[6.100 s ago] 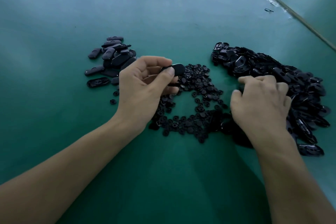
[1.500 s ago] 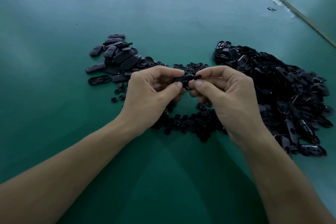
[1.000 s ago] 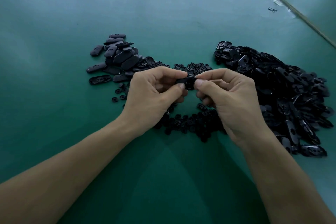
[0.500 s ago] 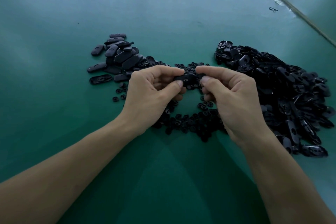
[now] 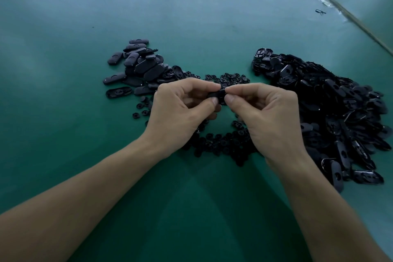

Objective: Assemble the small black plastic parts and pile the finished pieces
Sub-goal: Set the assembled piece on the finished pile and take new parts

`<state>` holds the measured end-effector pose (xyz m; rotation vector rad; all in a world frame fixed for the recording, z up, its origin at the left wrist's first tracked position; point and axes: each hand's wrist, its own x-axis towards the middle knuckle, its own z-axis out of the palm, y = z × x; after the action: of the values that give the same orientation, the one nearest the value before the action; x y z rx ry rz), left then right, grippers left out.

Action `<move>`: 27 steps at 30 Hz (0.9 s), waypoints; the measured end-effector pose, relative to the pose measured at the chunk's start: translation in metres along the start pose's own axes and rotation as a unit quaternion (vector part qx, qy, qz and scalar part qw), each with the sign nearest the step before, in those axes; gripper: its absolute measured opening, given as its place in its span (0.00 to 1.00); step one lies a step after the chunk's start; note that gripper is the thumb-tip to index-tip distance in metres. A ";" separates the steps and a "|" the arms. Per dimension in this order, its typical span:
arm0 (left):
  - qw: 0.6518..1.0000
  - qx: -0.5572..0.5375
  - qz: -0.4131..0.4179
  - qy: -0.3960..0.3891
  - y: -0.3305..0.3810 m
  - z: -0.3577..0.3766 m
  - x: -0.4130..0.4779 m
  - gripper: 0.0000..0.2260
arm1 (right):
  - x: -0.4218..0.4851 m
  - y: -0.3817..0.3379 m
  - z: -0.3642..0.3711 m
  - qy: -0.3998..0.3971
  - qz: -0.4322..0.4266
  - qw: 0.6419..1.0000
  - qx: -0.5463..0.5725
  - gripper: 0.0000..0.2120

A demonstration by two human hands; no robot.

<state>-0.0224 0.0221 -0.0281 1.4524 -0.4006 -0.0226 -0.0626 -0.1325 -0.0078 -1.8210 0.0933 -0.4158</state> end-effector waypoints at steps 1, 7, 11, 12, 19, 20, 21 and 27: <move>1.000 0.000 -0.001 -0.003 0.000 0.000 0.000 0.09 | 0.000 0.000 0.001 0.001 0.003 1.000 -0.002 0.05; 1.000 0.012 0.000 -0.012 -0.001 -0.001 0.001 0.10 | 0.000 0.000 0.002 -0.007 -0.001 1.000 -0.004 0.07; 1.000 0.027 0.002 -0.015 -0.001 0.000 0.002 0.11 | -0.002 0.001 0.004 -0.014 -0.018 0.999 -0.026 0.08; 1.000 0.025 0.003 -0.012 -0.001 0.000 0.002 0.11 | -0.002 0.001 0.004 -0.012 -0.024 0.999 -0.035 0.09; 1.000 0.014 0.008 -0.008 -0.001 0.001 0.001 0.10 | -0.001 0.001 0.004 -0.001 -0.035 0.998 -0.049 0.10; 1.000 0.014 0.008 -0.007 -0.001 0.001 0.001 0.10 | -0.002 0.001 0.005 -0.002 -0.035 0.998 -0.052 0.10; 1.000 0.014 0.006 -0.006 0.000 0.001 0.001 0.10 | -0.003 0.001 0.006 -0.001 -0.036 0.998 -0.056 0.10; 0.999 0.035 0.008 -0.010 0.000 0.001 0.002 0.11 | -0.006 0.000 0.010 0.026 -0.051 0.995 -0.086 0.11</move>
<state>-0.0206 0.0203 -0.0275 1.5190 -0.4325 -0.0101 -0.0645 -0.1221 -0.0113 -1.9905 0.0747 -0.5409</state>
